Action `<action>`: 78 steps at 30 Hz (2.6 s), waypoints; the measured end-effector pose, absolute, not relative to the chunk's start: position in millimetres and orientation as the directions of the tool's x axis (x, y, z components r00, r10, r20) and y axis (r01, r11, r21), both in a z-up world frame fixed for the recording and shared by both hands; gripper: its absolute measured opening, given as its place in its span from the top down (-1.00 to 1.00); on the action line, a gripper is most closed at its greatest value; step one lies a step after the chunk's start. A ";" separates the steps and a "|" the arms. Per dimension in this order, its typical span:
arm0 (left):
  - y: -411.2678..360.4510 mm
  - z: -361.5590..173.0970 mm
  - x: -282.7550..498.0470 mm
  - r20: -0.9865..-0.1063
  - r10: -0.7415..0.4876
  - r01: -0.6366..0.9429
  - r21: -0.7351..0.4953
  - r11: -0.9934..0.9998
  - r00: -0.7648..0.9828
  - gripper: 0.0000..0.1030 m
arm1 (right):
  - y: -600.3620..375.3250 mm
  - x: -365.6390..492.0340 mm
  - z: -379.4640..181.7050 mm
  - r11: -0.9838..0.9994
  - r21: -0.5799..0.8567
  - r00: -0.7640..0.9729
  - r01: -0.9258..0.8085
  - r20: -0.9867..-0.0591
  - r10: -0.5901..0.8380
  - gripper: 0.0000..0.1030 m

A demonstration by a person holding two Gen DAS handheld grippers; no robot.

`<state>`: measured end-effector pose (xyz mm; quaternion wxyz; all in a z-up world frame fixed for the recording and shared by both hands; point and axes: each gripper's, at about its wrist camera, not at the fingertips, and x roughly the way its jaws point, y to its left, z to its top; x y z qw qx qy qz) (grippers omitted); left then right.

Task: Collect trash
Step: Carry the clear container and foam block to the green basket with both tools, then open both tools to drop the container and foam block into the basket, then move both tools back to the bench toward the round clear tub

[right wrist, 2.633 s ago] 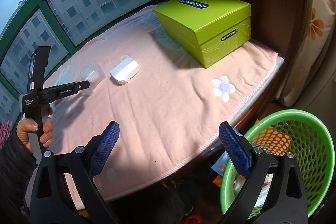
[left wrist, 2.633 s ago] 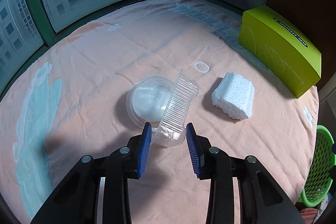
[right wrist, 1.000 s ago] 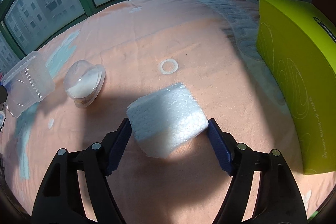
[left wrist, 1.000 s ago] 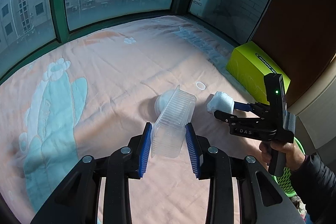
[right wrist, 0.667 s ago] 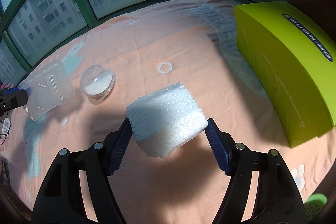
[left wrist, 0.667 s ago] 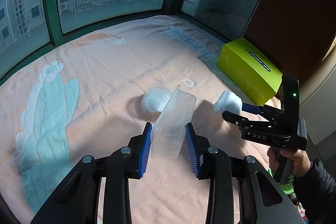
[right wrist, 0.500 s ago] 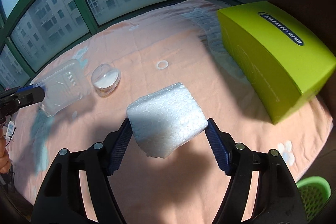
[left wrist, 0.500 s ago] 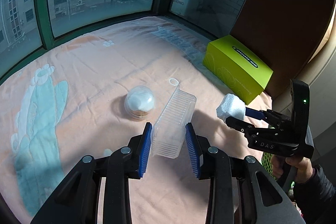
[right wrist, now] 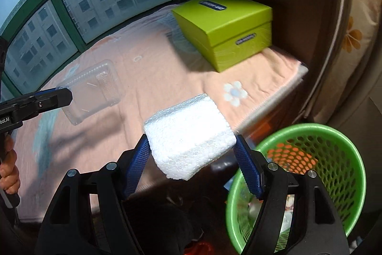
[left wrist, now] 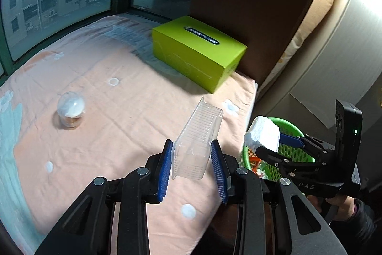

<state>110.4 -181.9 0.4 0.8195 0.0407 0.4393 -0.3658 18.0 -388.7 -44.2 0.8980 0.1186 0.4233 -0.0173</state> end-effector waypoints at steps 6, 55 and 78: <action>-228.9 -3.0 81.0 -0.748 -0.600 0.701 -0.265 0.662 0.285 0.38 | -425.0 -33.1 -52.4 0.955 0.175 0.622 0.240 -0.783 -0.012 -0.37; -374.2 -69.4 15.6 -0.830 -0.554 0.804 -0.289 0.519 0.059 0.37 | -532.7 -153.3 -55.3 0.828 0.226 0.611 0.513 -0.774 -0.167 -0.58; -330.3 -58.6 31.9 -0.826 -0.548 0.771 -0.265 0.579 0.128 -0.02 | -517.7 -137.0 -46.7 0.847 0.251 0.636 0.469 -0.762 -0.126 -0.59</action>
